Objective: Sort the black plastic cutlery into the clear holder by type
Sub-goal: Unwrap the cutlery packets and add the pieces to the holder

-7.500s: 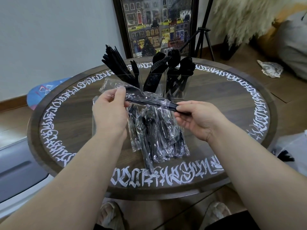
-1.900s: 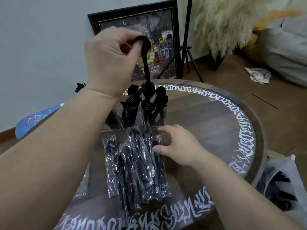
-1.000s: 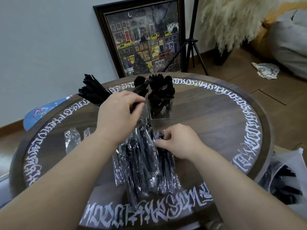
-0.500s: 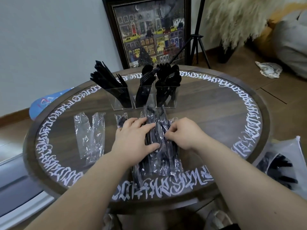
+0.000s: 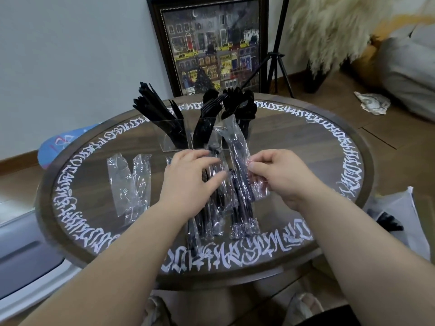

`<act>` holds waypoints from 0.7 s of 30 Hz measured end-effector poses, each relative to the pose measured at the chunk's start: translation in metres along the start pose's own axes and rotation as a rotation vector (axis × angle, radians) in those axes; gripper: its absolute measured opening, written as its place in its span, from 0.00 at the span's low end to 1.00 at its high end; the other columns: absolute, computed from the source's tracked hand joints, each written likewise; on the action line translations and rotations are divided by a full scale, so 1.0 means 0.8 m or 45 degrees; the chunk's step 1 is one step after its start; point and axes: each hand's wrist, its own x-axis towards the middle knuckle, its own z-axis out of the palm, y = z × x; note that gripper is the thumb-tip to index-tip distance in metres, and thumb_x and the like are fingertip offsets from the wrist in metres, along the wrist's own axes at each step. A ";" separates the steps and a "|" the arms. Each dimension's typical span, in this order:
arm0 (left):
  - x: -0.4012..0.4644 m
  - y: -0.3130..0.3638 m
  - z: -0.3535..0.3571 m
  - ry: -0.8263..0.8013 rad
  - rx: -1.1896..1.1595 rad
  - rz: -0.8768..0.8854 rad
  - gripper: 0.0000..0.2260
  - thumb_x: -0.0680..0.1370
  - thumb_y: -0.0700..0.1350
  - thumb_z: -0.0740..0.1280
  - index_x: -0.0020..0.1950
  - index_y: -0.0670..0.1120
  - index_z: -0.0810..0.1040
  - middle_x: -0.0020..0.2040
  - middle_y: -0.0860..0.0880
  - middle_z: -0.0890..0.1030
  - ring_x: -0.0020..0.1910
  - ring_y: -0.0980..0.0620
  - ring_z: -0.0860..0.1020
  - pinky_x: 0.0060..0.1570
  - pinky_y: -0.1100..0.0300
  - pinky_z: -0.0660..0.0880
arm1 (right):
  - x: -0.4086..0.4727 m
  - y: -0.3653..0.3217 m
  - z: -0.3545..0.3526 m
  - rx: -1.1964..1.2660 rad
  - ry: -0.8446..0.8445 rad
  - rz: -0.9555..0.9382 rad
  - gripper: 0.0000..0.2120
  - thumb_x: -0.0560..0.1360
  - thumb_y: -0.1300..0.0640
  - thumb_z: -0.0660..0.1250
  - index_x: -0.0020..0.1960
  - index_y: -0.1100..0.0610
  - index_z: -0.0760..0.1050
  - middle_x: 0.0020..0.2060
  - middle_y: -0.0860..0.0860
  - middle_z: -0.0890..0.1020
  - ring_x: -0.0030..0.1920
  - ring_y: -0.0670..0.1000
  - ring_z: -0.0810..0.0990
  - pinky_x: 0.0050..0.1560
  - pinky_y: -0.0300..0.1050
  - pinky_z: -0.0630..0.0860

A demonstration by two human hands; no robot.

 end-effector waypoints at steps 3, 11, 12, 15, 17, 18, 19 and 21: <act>-0.007 0.013 -0.014 0.083 -0.496 -0.195 0.09 0.76 0.56 0.67 0.52 0.56 0.82 0.48 0.61 0.82 0.50 0.62 0.78 0.53 0.65 0.71 | -0.003 -0.010 0.009 0.041 -0.025 -0.028 0.08 0.74 0.64 0.67 0.38 0.55 0.80 0.32 0.52 0.81 0.33 0.49 0.76 0.32 0.42 0.70; -0.009 0.018 -0.018 -0.044 -1.215 -0.538 0.03 0.75 0.46 0.71 0.45 0.48 0.80 0.36 0.54 0.81 0.34 0.60 0.80 0.33 0.64 0.73 | -0.006 -0.027 0.034 -0.005 -0.016 -0.186 0.07 0.70 0.63 0.73 0.36 0.53 0.80 0.28 0.47 0.80 0.31 0.45 0.76 0.37 0.43 0.73; -0.007 0.016 -0.019 -0.007 -1.243 -0.550 0.02 0.75 0.45 0.70 0.44 0.47 0.79 0.35 0.53 0.81 0.34 0.60 0.80 0.33 0.65 0.73 | -0.005 -0.027 0.035 -0.009 -0.019 -0.184 0.06 0.70 0.62 0.73 0.37 0.53 0.81 0.29 0.47 0.80 0.31 0.46 0.76 0.38 0.45 0.73; -0.001 0.007 -0.022 0.103 -1.334 -0.602 0.02 0.77 0.42 0.69 0.46 0.45 0.78 0.38 0.50 0.81 0.35 0.59 0.79 0.34 0.65 0.74 | -0.002 -0.025 0.035 -0.165 0.000 -0.223 0.02 0.71 0.59 0.72 0.40 0.53 0.82 0.31 0.47 0.81 0.34 0.47 0.78 0.44 0.49 0.77; 0.002 0.003 -0.022 0.143 -1.434 -0.649 0.01 0.77 0.41 0.69 0.47 0.45 0.77 0.41 0.49 0.81 0.38 0.57 0.80 0.38 0.63 0.76 | -0.001 -0.024 0.037 -0.396 0.052 -0.307 0.03 0.71 0.58 0.71 0.40 0.52 0.82 0.30 0.43 0.80 0.34 0.45 0.77 0.42 0.43 0.75; 0.002 0.003 -0.022 0.143 -1.490 -0.667 0.03 0.76 0.41 0.69 0.48 0.45 0.77 0.42 0.49 0.81 0.40 0.56 0.81 0.41 0.62 0.76 | -0.002 -0.025 0.039 -0.500 0.088 -0.349 0.04 0.72 0.57 0.71 0.39 0.51 0.82 0.29 0.42 0.79 0.34 0.44 0.76 0.40 0.41 0.72; 0.002 0.003 -0.023 0.126 -1.541 -0.677 0.06 0.75 0.42 0.71 0.50 0.45 0.77 0.44 0.49 0.82 0.43 0.55 0.82 0.44 0.61 0.77 | -0.002 -0.026 0.042 -0.598 0.128 -0.390 0.04 0.72 0.57 0.70 0.39 0.50 0.82 0.29 0.41 0.77 0.34 0.44 0.75 0.39 0.39 0.70; 0.002 0.006 -0.025 0.060 -1.616 -0.693 0.14 0.73 0.45 0.73 0.55 0.42 0.77 0.47 0.48 0.83 0.47 0.54 0.83 0.49 0.59 0.79 | -0.003 -0.027 0.048 -0.756 0.206 -0.496 0.04 0.72 0.57 0.70 0.39 0.52 0.81 0.31 0.42 0.76 0.36 0.46 0.74 0.40 0.39 0.67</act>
